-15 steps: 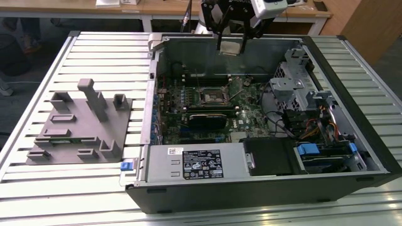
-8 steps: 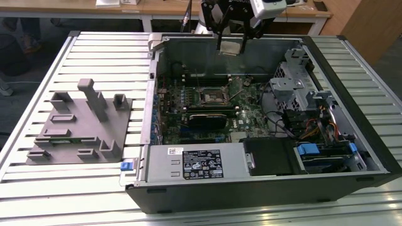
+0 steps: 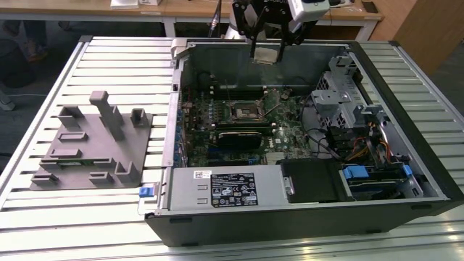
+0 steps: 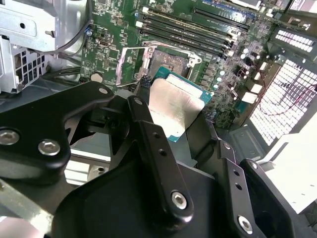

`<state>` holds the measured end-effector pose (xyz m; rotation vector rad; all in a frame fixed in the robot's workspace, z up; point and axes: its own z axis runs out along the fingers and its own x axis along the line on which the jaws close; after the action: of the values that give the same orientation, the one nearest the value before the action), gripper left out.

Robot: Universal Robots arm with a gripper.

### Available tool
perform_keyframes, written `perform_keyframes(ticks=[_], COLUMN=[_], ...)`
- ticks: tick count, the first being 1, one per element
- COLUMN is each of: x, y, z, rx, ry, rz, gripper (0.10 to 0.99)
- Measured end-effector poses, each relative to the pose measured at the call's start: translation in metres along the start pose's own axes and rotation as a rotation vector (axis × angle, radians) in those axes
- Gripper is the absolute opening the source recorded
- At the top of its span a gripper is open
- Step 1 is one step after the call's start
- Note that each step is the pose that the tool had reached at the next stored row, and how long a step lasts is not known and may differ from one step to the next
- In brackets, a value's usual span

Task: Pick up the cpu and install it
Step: 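Place the cpu into insertion slot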

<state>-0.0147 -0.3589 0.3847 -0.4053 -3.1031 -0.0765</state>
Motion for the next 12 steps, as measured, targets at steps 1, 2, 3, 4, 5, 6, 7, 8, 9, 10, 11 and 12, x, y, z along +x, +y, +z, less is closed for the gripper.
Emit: perform_keyframes(ticks=[1, 2, 3, 4, 5, 6, 7, 8, 9, 10, 11, 12], x=[0.0, 0.0, 0.0, 0.0, 0.0, 0.0, 0.0, 0.0, 0.0, 0.0, 0.0, 0.0], y=[0.0, 0.0, 0.0, 0.0, 0.0, 0.0, 0.0, 0.0, 0.0, 0.0, 0.0, 0.0], z=[0.0, 0.0, 0.0, 0.0, 0.0, 0.0, 0.0, 0.0, 0.0, 0.0, 0.0, 0.0], rx=[0.0, 0.0, 0.0, 0.0, 0.0, 0.0, 0.0, 0.0, 0.0, -0.001, -0.001, -0.001], ry=[-0.0001, -0.0002, -0.0003, -0.0005, -0.0006, -0.0007, -0.0009, -0.001, -0.0011, -0.0013, -0.0014, -0.0016], rz=[0.002, 0.005, 0.007, 0.01, 0.013, 0.015, 0.018, 0.021, 0.024, 0.027, 0.03, 0.034], gripper=[0.541, 0.541, 0.541, 0.541, 0.541, 0.541, 0.541, 0.541, 0.541, 0.541, 0.541, 0.541])
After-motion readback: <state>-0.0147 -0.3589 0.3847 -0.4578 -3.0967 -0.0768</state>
